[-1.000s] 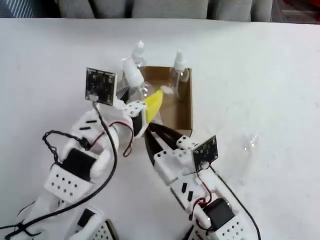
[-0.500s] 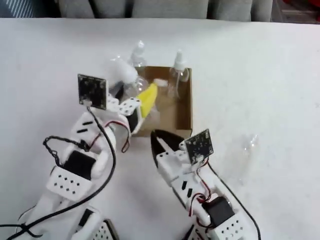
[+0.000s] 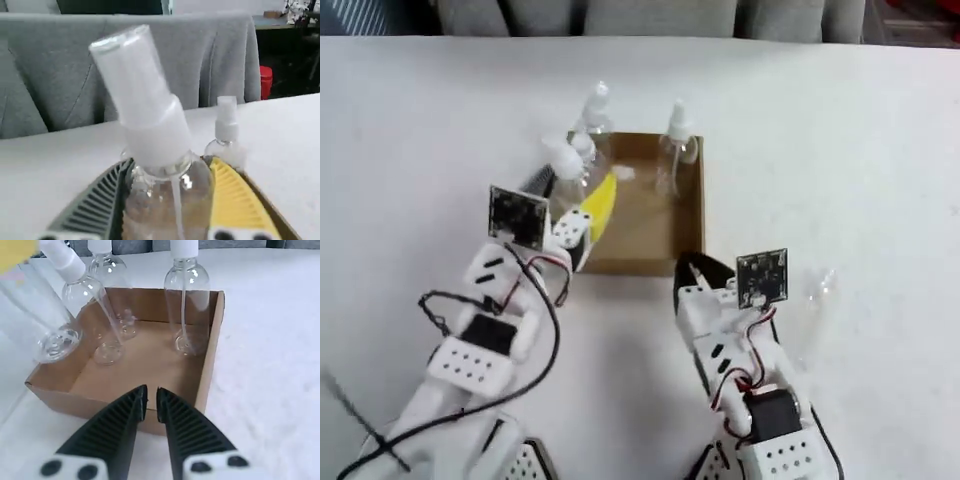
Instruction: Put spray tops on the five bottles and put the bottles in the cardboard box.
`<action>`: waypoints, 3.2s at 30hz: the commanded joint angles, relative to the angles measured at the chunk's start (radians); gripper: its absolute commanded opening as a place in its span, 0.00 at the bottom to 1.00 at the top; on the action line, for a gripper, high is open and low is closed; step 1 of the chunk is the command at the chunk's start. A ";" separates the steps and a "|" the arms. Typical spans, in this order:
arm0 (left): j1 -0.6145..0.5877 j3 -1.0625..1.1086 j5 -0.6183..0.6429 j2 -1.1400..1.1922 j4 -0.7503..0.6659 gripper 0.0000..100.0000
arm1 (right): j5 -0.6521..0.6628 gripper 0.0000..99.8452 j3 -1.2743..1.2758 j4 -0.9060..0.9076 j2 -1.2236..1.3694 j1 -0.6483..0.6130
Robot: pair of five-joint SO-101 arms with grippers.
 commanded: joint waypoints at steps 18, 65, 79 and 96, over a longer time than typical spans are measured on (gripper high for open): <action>-0.070 -0.048 -0.012 0.595 -0.535 0.02 | 0.002 0.01 0.026 -0.001 -0.005 0.012; -0.070 0.034 -0.008 0.871 -0.832 0.18 | 0.003 0.01 0.026 -0.001 -0.005 0.013; -0.097 0.035 0.023 0.869 -0.853 0.29 | 0.003 0.01 0.026 -0.001 -0.005 0.013; -0.085 0.173 0.021 0.627 -0.835 0.28 | 0.025 0.01 0.026 0.005 -0.004 0.013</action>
